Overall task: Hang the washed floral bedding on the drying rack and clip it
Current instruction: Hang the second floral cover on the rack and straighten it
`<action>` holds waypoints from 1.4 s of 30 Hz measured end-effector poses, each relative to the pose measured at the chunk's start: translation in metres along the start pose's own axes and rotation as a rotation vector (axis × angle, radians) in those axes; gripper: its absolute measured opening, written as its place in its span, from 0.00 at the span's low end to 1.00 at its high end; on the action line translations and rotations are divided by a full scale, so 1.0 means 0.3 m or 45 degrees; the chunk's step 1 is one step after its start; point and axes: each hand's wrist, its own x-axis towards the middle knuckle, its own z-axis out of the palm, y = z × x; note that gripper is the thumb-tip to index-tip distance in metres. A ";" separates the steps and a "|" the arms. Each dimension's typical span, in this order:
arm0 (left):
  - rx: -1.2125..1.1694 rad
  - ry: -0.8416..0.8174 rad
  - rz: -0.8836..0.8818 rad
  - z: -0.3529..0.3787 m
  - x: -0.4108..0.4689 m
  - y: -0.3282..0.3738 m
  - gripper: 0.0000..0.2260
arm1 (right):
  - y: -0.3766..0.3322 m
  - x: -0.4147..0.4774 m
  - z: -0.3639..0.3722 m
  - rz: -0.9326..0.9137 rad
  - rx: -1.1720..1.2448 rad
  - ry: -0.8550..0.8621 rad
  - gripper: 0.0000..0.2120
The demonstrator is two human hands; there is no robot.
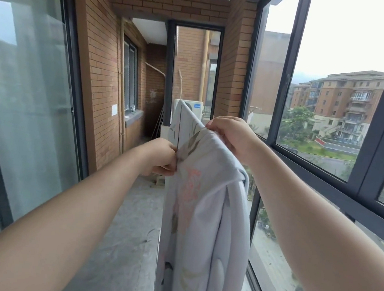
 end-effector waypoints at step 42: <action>-0.548 0.573 0.555 0.217 -0.338 0.027 0.10 | 0.091 -0.257 0.006 -0.209 -0.104 0.183 0.08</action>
